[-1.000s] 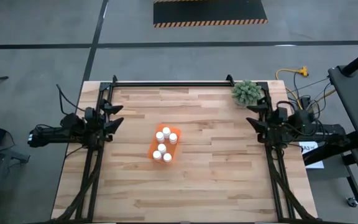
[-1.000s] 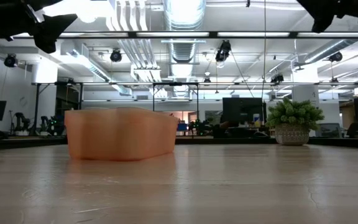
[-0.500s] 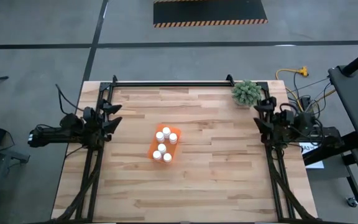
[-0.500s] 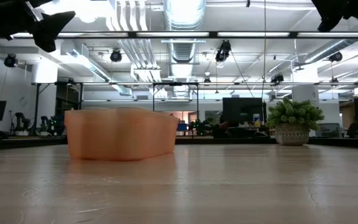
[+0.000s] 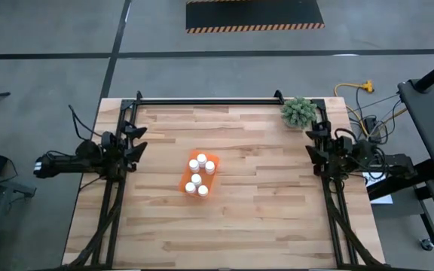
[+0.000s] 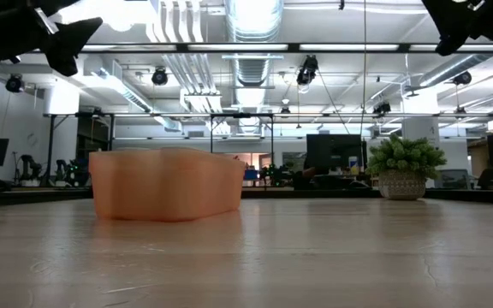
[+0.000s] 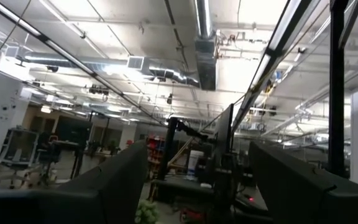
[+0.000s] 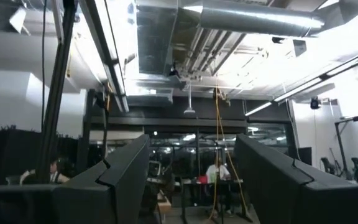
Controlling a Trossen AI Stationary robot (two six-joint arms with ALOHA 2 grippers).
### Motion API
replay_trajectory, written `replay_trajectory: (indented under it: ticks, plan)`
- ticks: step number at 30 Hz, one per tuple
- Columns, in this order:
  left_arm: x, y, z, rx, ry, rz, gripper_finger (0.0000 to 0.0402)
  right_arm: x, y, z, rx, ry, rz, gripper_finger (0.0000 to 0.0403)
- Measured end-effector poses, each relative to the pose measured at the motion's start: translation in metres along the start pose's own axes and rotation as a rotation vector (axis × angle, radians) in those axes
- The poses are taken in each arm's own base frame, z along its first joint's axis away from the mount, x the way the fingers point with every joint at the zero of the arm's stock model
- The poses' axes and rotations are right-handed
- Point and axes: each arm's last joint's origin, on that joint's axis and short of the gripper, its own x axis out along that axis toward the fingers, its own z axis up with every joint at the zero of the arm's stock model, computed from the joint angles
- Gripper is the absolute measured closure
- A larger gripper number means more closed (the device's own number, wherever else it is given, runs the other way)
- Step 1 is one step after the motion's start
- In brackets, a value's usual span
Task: Pick and place pill bottles into a basket
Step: Return to Home Position
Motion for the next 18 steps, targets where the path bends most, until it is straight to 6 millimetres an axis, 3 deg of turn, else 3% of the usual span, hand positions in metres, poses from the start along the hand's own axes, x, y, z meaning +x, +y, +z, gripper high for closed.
replay_trajectory:
  ticks: [18]
  plan:
    - [-0.004,0.002,-0.028,0.133,0.311,-0.002,0.0136,-0.012,-0.001,-0.046,-0.125,0.499,0.001,0.0177]
